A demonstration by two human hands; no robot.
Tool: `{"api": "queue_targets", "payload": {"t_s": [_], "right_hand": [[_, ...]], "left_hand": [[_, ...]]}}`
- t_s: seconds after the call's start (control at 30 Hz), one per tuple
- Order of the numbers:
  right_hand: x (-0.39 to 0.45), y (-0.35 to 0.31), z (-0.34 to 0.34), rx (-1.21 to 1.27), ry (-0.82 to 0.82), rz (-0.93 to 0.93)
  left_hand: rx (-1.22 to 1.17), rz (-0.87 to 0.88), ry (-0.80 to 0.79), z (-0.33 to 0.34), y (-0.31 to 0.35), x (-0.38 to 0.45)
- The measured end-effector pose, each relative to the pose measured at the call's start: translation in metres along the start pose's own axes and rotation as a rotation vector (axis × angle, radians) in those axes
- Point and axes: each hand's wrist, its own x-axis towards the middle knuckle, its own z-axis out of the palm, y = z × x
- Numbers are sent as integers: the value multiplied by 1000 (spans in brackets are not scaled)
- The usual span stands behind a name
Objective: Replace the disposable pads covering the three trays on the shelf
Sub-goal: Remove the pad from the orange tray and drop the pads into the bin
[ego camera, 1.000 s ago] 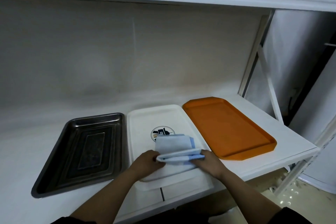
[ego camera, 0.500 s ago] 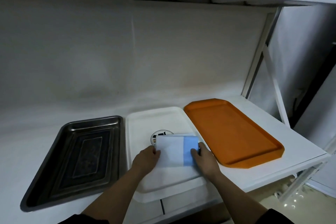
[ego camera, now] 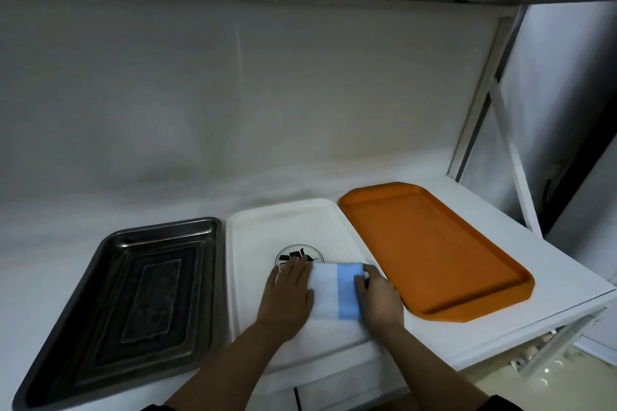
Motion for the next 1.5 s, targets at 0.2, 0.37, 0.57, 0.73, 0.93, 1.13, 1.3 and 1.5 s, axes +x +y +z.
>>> {"api": "queue_targets", "payload": {"t_s": [0.2,0.37,0.57,0.73,0.93,1.13,1.3,1.5], "right_hand": [[-6,-6,-1,-117,177,-287],[4,-19,10,-257,-217,-513],[8,-13,23,-291,-338,-391],[9,-11,29,-306,-315,-377],[10,-9,32,-329,-334,-357],[4,-28,18,-470,-354,-319],[-3,-43,17,-567,-220,-476],[-21,-52,7,-425,-426,-420]], "left_hand": [[0,-82,-161,2,4,0],[-65,-102,-195,8,2,3],[-100,-102,-228,9,-9,5],[-127,-137,-189,16,-11,5],[-63,-156,-210,18,-9,5],[-125,-270,-328,1,-6,9],[-286,-383,-355,-18,-2,10],[-891,-686,-352,-37,1,9]]}}
